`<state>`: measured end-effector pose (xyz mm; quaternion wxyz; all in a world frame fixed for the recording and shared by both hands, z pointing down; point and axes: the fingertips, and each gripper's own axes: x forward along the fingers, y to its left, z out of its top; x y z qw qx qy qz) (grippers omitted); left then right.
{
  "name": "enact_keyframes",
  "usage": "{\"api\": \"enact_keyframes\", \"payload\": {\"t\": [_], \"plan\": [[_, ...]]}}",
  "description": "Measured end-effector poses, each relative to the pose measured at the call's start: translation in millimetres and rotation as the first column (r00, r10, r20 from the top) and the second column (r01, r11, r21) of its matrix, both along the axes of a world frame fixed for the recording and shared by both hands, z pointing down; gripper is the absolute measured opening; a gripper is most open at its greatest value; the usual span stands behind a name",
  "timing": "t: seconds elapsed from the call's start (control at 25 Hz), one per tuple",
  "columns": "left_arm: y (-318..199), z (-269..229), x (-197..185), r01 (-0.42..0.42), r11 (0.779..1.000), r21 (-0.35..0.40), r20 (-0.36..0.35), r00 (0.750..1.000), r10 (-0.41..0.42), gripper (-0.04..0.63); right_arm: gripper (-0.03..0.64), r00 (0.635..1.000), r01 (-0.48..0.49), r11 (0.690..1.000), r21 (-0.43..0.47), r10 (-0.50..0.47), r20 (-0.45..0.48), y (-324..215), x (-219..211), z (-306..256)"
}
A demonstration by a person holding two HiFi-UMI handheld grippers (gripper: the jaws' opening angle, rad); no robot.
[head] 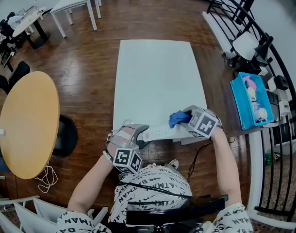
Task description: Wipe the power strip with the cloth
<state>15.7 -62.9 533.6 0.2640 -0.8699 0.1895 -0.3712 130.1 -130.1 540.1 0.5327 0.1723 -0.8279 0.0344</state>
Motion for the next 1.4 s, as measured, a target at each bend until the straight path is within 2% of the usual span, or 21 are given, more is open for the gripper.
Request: {"api": "enact_keyframes", "payload": {"t": [0.12, 0.28, 0.44, 0.68, 0.92, 1.04, 1.16, 1.4], "plan": [[-4.6, -0.7, -4.5, 0.027, 1.000, -0.013, -0.022, 0.999, -0.027, 0.282, 0.135, 0.998, -0.061, 0.998, 0.001, 0.061, 0.001, -4.8, 19.8, 3.3], [-13.5, -3.1, -9.4, 0.079, 0.996, -0.046, -0.065, 0.995, -0.081, 0.282, 0.135, 0.989, -0.137, 0.991, 0.003, 0.137, 0.046, -6.2, 34.8, 2.9], [-24.6, -7.1, -13.4, 0.133, 0.989, -0.069, -0.104, 0.985, -0.140, 0.282, 0.135, 0.981, -0.169, 0.986, 0.000, 0.168, 0.092, -1.6, 30.9, 6.3], [-39.5, -8.6, -18.5, 0.204, 0.976, -0.081, -0.124, 0.969, -0.213, 0.282, 0.135, 0.960, -0.235, 0.972, -0.001, 0.232, 0.159, -0.2, 20.1, 12.3], [-52.8, -8.5, -16.5, 0.291, 0.950, -0.113, -0.154, 0.939, -0.306, 0.282, 0.135, 0.915, -0.337, 0.941, 0.010, 0.325, 0.240, -8.8, 9.2, 8.9], [-59.6, -7.7, -16.9, 0.331, 0.934, -0.133, -0.174, 0.920, -0.351, 0.282, 0.135, 0.882, -0.382, 0.924, -0.016, 0.370, 0.293, -14.2, 6.9, 10.6], [-64.1, -8.4, -17.2, 0.362, 0.919, -0.157, -0.192, 0.902, -0.388, 0.282, 0.135, 0.863, -0.377, 0.925, -0.049, 0.371, 0.343, -9.4, -8.3, 10.7], [-71.6, -11.6, -18.5, 0.378, 0.910, -0.170, -0.205, 0.889, -0.408, 0.282, 0.135, 0.868, -0.310, 0.948, -0.067, 0.311, 0.388, 3.3, -48.6, 6.5]]}}
